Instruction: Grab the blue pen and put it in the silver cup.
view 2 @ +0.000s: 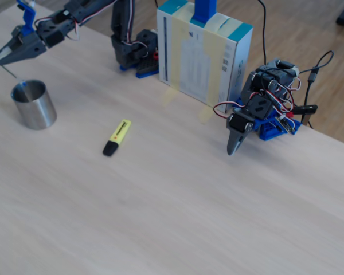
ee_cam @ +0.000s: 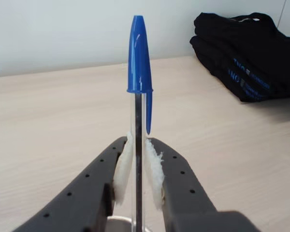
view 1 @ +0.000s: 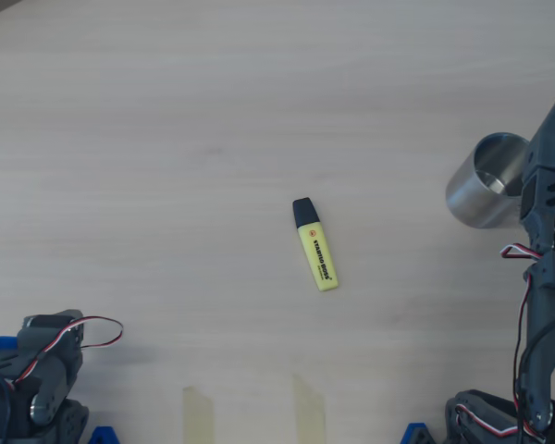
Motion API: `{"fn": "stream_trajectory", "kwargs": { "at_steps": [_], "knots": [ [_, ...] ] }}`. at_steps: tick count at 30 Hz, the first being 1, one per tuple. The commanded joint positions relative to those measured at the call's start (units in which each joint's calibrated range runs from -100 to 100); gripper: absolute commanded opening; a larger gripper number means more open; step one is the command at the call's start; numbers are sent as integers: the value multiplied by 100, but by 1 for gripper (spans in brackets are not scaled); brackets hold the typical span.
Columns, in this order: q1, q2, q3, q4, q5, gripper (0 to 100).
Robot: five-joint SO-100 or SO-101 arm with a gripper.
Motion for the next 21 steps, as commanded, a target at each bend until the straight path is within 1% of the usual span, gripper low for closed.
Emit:
{"fn": "stream_trajectory", "kwargs": {
  "at_steps": [1, 21],
  "knots": [
    [26, -62, -4, -94, 12, 2],
    [-52, -12, 595, -94, -20, 2]
  ]
}}
